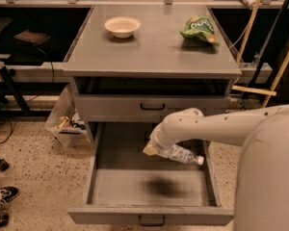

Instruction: Pick blue plastic bottle from middle drawer and place on counter

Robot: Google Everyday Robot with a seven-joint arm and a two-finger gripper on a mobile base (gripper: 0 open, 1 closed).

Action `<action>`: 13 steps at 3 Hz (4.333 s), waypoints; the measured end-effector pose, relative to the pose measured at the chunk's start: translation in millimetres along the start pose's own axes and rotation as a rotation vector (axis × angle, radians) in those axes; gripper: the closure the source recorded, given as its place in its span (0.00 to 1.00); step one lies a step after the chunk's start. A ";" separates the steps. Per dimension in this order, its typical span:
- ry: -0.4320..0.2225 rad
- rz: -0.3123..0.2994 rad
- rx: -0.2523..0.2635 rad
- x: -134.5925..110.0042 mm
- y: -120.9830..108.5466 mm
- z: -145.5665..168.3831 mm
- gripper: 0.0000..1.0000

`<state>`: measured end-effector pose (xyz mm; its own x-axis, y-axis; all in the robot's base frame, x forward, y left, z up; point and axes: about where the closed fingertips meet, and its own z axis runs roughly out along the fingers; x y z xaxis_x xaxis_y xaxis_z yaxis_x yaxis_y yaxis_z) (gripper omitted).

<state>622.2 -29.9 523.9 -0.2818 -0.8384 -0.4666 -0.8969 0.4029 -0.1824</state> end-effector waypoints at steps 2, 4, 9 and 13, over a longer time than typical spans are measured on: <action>0.042 0.145 0.156 -18.5 -122.0 -171.6 1.00; 0.065 0.181 0.157 -21.6 -156.2 -213.7 1.00; 0.008 -0.042 0.353 -137.8 -160.9 -331.2 1.00; 0.167 -0.412 0.052 -325.4 -141.8 -163.4 1.00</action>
Offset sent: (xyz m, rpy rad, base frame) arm 0.1141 -0.1646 0.3109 -0.0357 -0.0786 -0.3466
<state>785.4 125.8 843.0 0.0405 -0.9789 -0.2004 -0.9287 0.0371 -0.3689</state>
